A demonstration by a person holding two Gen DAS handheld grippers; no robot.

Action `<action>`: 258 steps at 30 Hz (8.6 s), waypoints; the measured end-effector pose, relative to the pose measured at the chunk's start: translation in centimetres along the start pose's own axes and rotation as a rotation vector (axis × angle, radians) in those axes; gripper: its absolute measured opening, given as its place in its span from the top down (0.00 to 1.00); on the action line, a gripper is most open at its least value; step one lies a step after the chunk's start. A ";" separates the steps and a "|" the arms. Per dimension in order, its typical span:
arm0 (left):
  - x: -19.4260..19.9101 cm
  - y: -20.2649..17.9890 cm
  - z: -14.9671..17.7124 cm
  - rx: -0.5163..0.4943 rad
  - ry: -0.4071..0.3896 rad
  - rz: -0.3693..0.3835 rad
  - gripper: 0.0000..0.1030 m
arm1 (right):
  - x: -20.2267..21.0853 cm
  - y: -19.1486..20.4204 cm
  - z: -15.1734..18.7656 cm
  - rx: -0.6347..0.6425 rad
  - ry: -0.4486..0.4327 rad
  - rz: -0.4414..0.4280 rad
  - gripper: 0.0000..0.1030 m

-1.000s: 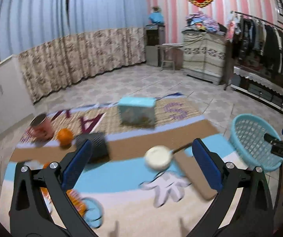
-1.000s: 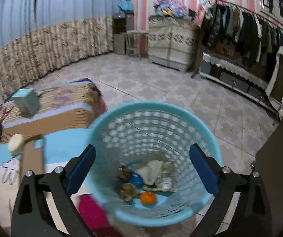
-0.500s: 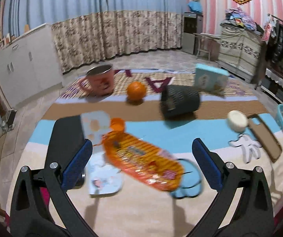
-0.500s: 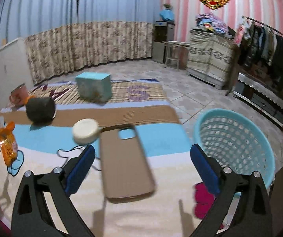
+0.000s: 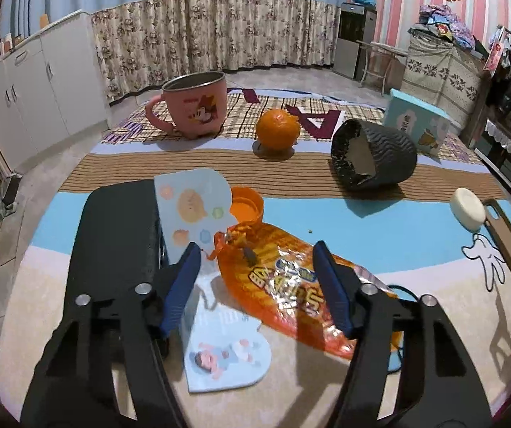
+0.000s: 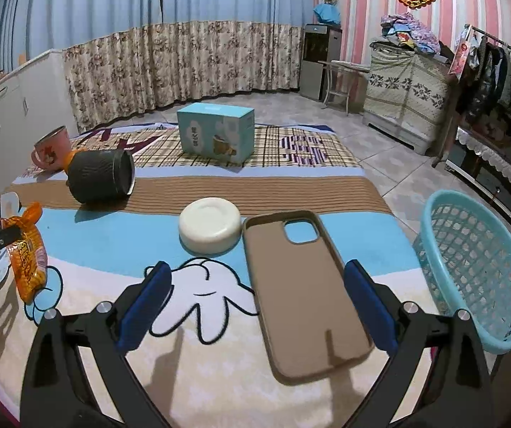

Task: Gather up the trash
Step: 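Grasp the orange snack bag with the left tool while the right tool reaches the white disc, then close the right tool on the white round disc and lift it, then carry the snack bag and white disc to the blue basket, then release the snack bag from the left tool while the right tool drops the white disc, then move both tools back over the bed toward the paper card, then grasp the printed paper card with the left tool while the right tool grasps the black ribbed cylinder, then carry the paper card and black cylinder to the blue basket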

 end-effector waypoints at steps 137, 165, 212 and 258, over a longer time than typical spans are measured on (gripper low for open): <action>6.3 -43.6 -4.9 -0.397 -0.188 0.411 0.31 | 3.2 -30.6 2.0 -0.211 0.030 0.188 0.41; 2.1 -42.5 -1.4 -0.508 -0.022 0.312 0.06 | 2.6 -31.3 2.6 -0.233 0.045 0.187 0.41; 1.4 2.9 -3.4 0.090 -0.091 -0.060 0.06 | 1.3 -3.0 -2.3 -0.016 -0.040 0.004 0.06; 1.9 7.3 -6.7 0.185 -0.134 0.037 0.52 | -9.2 17.0 -7.8 0.150 0.127 -0.240 0.30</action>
Point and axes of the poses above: each gripper's, at about its wrist camera, not at the fingertips, and x roughly against the way its jaws point, y to its left, z to its underside, the point moved 3 cm from there along -x, roughly the way its jaws point, and after that the axes turned 3 degrees about y, right-handed, at the moved point
